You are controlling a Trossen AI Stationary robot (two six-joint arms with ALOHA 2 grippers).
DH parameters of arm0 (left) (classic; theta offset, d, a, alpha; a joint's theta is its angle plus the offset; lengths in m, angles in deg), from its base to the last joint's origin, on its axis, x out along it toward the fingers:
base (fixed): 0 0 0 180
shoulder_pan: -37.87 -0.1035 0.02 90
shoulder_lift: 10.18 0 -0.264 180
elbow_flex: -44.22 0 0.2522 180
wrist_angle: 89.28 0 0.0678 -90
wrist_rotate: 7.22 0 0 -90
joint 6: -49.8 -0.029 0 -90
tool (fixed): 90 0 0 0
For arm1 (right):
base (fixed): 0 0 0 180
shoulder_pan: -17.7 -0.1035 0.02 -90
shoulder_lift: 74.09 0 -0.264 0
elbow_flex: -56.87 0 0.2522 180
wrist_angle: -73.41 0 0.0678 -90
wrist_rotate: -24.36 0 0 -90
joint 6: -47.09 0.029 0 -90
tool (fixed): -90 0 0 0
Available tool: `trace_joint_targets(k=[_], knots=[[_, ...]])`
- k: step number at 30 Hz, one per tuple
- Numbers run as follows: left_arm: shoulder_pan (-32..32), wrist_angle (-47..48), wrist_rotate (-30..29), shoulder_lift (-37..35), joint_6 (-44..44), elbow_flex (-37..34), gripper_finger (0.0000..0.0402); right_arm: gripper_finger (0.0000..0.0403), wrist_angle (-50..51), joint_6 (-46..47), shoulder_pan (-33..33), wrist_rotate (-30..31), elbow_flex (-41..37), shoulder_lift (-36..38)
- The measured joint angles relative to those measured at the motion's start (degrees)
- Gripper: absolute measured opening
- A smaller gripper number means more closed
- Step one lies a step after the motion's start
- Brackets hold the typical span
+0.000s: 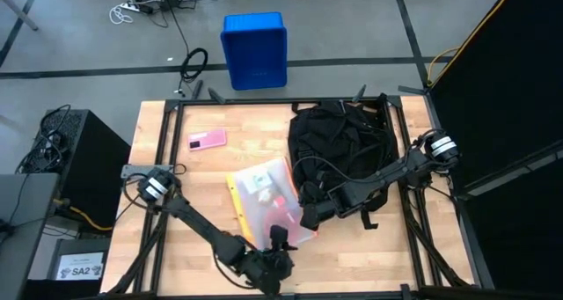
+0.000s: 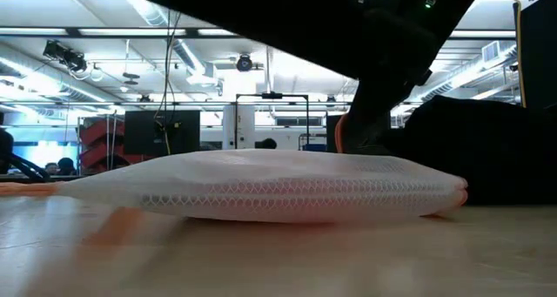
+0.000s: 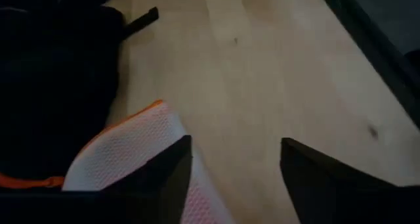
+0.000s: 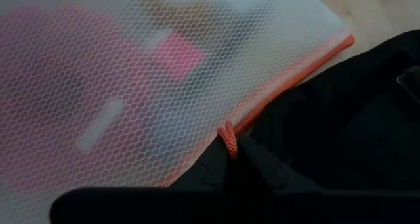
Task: Unpack backpack
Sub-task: Open the zip bag
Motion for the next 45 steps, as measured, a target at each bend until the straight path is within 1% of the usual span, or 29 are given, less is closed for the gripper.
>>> trace_joint_targets(k=[5, 9, 13, 17, 21, 24, 27, 30, 33, 34, 36, 38, 39, 41, 43, 45], knots=[[-1.7, -0.5, 0.9, 3.0, 0.0, 0.0, 0.0266, 0.0, -0.2, -0.1, 0.0, 0.0, -0.1, 0.0], [-3.2, 0.3, -0.2, 4.6, 0.3, 0.0, 0.0288, 0.0, -0.7, 0.0, 0.0, 0.0, -0.1, 0.0], [-4.7, 4.3, -5.7, 5.1, 4.0, 0.0, 0.0293, 0.0, -1.4, 0.0, 0.0, 0.0, -0.1, 0.0], [-5.5, 9.7, -6.4, 5.0, 9.4, 0.2, 0.0293, 0.0, -1.7, 0.0, 0.0, 0.0, -0.1, 0.0], [-5.9, 13.5, -7.2, 5.0, 11.9, 0.2, 0.029, 0.0, -2.1, -0.1, -0.2, 0.0, -0.1, 0.0], [-5.9, 15.4, -7.3, 5.0, 12.2, 0.2, 0.0262, 0.0, -2.6, 0.0, -0.3, 0.1, -0.1, 0.0], [-5.9, 17.8, -7.7, 4.9, 12.3, 0.2, 0.0208, 0.0, -3.0, -0.1, -0.6, 0.1, -0.1, 0.0], [-5.9, 20.3, -8.2, 4.8, 13.5, 0.2, 0.0132, 0.0, -3.0, -0.1, -1.0, 0.2, -0.2, 0.0], [-5.9, 22.1, -8.7, 4.7, 13.8, 0.2, 0.0039, 0.0, -3.1, -0.1, -1.4, 0.3, -0.2, 0.0], [-5.9, 22.8, -8.7, 4.7, 13.8, 0.2, 0.0021, 0.0, -3.1, -0.1, -1.4, 0.3, -0.2, 0.0], [-5.8, 24.4, -8.8, 4.7, 13.8, 0.4, 0.0008, 0.0, -3.3, -0.1, -1.6, 0.3, -0.3, 0.0], [-5.1, 28.8, -8.7, 4.8, 13.8, 1.5, 0.0003, 0.0, -3.3, -0.1, -1.6, 0.3, -0.7, 0.0], [-4.5, 31.7, -8.1, 4.9, 13.0, 2.4, 0.0002, 0.0, -3.3, -0.1, -1.6, 0.3, -1.0, 0.0], [-2.6, 37.5, -5.0, 4.9, 10.8, 3.9, 0.0001, 0.0, -3.3, -0.1, -1.6, 0.3, -1.8, 0.0], [0.5, 43.1, -3.2, 4.9, 12.8, 4.7, 0.0, 0.0, -3.3, 0.1, -1.6, 0.2, -2.8, 0.0], [3.2, 47.8, -2.3, 4.2, 17.6, 4.7, 0.0, 0.0, -3.9, 0.9, -1.6, 0.2, -4.0, 0.0]])
